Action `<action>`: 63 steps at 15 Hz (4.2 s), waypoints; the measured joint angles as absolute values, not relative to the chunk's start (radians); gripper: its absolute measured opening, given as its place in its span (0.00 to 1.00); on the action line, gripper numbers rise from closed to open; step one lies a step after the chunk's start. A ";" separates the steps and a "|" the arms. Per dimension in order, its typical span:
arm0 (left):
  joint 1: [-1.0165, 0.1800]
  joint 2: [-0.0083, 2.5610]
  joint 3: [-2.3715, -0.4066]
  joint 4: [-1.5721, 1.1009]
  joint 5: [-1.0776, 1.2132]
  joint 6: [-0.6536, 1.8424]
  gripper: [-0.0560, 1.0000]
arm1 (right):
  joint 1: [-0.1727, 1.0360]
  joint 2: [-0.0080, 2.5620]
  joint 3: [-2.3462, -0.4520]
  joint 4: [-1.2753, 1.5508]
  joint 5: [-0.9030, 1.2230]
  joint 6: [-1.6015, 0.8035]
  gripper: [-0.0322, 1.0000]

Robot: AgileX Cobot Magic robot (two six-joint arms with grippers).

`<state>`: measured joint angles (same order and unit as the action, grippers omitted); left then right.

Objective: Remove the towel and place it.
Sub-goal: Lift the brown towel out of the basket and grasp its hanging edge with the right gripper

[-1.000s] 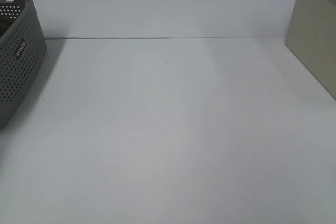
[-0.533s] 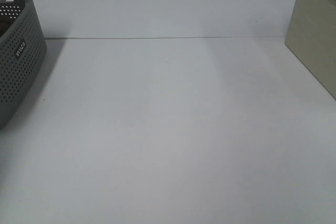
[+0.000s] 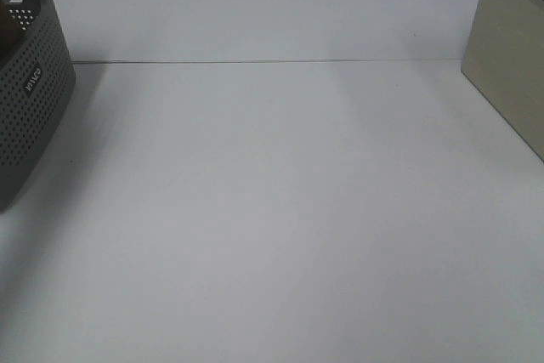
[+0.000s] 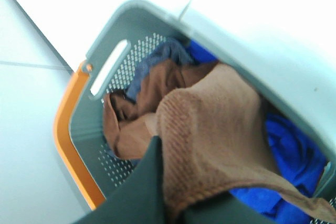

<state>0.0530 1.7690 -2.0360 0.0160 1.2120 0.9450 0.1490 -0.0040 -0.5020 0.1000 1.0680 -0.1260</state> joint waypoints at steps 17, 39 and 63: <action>-0.704 1.651 -2.103 0.094 1.217 0.792 0.05 | 0.149 0.685 -0.525 0.981 0.596 -1.112 0.76; -0.754 1.652 -2.103 0.062 1.217 0.793 0.05 | 0.406 1.582 -0.897 1.474 1.016 -1.820 0.68; -0.681 1.653 -2.103 0.187 0.933 0.792 0.05 | 0.406 1.677 -2.112 0.132 1.078 -0.397 0.04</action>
<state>-0.6810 1.6530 -2.1030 0.1870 0.9330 0.7920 0.4060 1.6770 -2.1120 0.1320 1.0780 -0.3970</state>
